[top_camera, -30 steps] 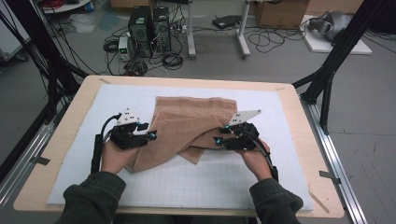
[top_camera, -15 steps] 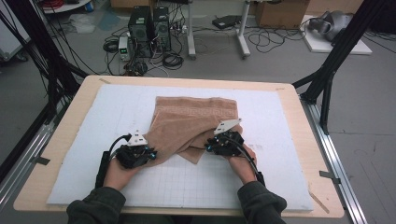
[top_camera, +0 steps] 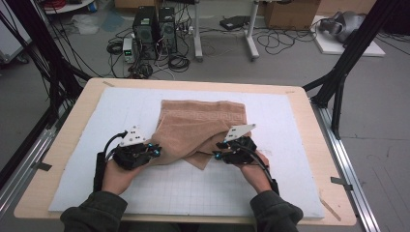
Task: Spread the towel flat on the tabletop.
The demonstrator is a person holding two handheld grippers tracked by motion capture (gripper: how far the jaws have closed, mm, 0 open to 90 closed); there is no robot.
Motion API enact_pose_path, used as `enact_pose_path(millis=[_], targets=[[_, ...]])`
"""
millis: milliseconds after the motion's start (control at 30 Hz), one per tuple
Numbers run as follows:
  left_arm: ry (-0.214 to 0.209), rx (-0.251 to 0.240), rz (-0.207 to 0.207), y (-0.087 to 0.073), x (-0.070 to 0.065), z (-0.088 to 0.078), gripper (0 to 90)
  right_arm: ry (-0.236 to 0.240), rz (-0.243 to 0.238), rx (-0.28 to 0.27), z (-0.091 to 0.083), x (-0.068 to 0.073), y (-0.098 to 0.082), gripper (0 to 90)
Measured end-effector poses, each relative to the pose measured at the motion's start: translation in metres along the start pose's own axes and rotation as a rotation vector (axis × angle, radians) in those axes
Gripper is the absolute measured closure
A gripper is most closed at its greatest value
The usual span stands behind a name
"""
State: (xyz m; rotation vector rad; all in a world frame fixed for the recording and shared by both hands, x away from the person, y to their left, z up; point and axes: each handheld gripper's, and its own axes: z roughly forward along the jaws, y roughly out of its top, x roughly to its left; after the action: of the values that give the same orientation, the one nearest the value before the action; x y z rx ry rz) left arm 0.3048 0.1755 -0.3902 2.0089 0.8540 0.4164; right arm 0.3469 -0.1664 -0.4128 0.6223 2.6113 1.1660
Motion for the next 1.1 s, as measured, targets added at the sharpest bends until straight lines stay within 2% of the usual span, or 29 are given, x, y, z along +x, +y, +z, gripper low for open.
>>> enact_pose_path(millis=[100, 133, 167, 233, 300, 367, 467, 500, 733, 833, 867, 933, 1000, 1033, 1100], targets=[[-0.002, 0.001, -0.032, 0.001, 0.008, 0.011, 85.3, -0.04, 0.004, 0.02, 0.021, -0.001, 0.0, 58.3], [-0.007, 0.002, -0.041, 0.001, 0.01, 0.014, 85.3, -0.057, 0.003, 0.032, 0.027, -0.001, -0.001, 61.2], [-0.009, 0.006, -0.048, 0.001, 0.011, 0.017, 85.3, -0.068, -0.003, 0.039, 0.031, -0.002, -0.002, 67.7], [-0.009, 0.004, -0.048, 0.001, 0.012, 0.02, 85.3, -0.057, 0.004, 0.031, 0.031, -0.004, -0.003, 80.7], [-0.009, -0.003, -0.037, 0.001, 0.01, 0.016, 85.4, -0.039, -0.003, 0.029, 0.027, -0.005, -0.002, 83.6], [0.0, -0.014, -0.025, 0.002, 0.009, 0.009, 85.4, -0.021, -0.021, 0.017, 0.02, -0.005, -0.001, 84.3], [-0.017, -0.034, -0.037, 0.004, 0.006, -0.005, 85.4, 0.005, -0.012, -0.012, 0.002, -0.003, -0.001, 84.2], [-0.015, -0.04, -0.027, 0.005, 0.005, -0.01, 85.4, 0.015, 0.0, -0.028, -0.006, -0.002, -0.002, 84.2], [-0.004, -0.108, -0.018, 0.018, 0.002, -0.041, 85.4, 0.031, -0.016, -0.099, -0.072, 0.003, -0.005, 84.8], [-0.013, -0.133, -0.012, 0.026, -0.001, -0.05, 85.4, 0.015, -0.024, -0.125, -0.101, 0.002, -0.005, 84.8], [-0.014, -0.143, -0.015, 0.028, -0.002, -0.051, 85.4, 0.006, -0.022, -0.135, -0.109, 0.001, -0.005, 84.8], [-0.007, -0.14, -0.012, 0.033, -0.001, -0.046, 85.4, -0.021, -0.019, -0.113, -0.117, -0.003, -0.005, 84.8], [0.021, -0.117, 0.004, 0.035, 0.002, -0.035, 85.4, -0.036, -0.001, -0.089, -0.116, -0.013, -0.007, 84.7], [0.028, -0.097, 0.004, 0.035, 0.006, -0.028, 85.4, -0.045, 0.008, -0.081, -0.112, -0.019, -0.009, 84.7], [0.07, -0.058, 0.007, 0.034, 0.016, -0.01, 85.4, -0.06, 0.041, -0.068, -0.101, -0.032, -0.012, 84.7]])
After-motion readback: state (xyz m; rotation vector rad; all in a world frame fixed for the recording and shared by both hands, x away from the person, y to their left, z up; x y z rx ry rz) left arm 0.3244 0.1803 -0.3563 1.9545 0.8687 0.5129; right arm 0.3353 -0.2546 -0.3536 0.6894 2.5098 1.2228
